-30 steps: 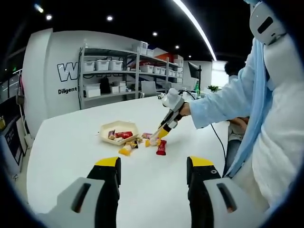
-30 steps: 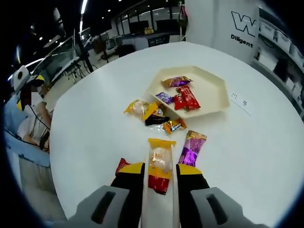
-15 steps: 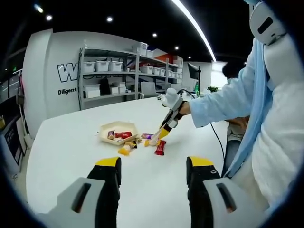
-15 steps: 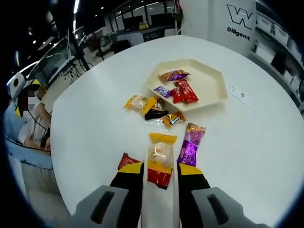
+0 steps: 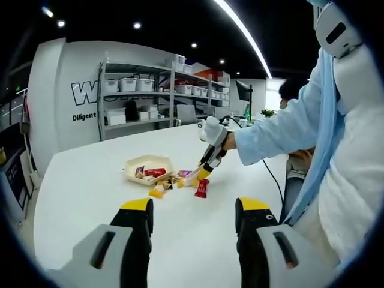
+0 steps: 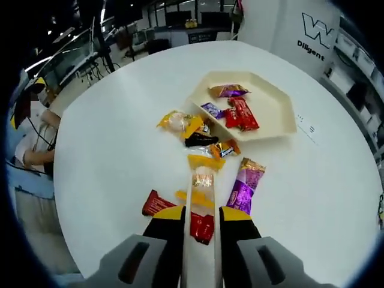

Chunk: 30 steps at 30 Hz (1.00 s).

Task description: Place the target food into the container with the food tongs after gripping and lifting it, then release it inside without dropping or visibly crushing the food.

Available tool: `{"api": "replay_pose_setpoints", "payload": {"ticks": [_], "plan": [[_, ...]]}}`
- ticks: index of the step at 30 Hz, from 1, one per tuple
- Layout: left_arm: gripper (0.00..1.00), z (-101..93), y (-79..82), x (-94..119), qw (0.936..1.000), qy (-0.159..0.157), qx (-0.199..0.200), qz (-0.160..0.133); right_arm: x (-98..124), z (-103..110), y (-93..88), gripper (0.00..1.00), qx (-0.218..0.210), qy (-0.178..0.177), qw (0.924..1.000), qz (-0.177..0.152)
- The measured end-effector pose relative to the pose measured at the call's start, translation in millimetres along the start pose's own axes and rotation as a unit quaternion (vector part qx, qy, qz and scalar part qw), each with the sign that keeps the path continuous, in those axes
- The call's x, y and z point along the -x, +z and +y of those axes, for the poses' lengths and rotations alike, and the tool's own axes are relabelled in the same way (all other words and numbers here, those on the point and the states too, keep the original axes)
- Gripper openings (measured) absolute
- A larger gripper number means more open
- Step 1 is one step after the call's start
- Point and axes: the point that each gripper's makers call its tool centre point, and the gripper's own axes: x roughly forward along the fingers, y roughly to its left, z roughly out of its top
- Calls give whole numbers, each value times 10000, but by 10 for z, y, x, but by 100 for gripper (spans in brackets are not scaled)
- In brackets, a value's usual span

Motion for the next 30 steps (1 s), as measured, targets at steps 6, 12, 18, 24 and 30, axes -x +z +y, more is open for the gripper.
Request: {"api": "replay_pose_setpoints", "payload": {"ticks": [6, 12, 18, 24, 30], "plan": [[53, 18, -10, 14, 10000, 30, 27, -15, 41, -1, 7, 11, 81, -83, 9999, -120], [53, 11, -14, -19, 10000, -14, 26, -5, 103, -9, 50, 11, -12, -34, 9995, -309], [53, -4, 31, -59, 10000, -74, 3, -43, 92, -16, 3, 12, -9, 5, 9996, -272], [53, -11, 30, -62, 10000, -80, -4, -33, 206, -59, 186, 12, 11, -21, 9991, -428], [53, -13, 34, -44, 10000, -37, 8, -46, 340, -214, 538, 12, 38, -149, 9971, -743]]}}
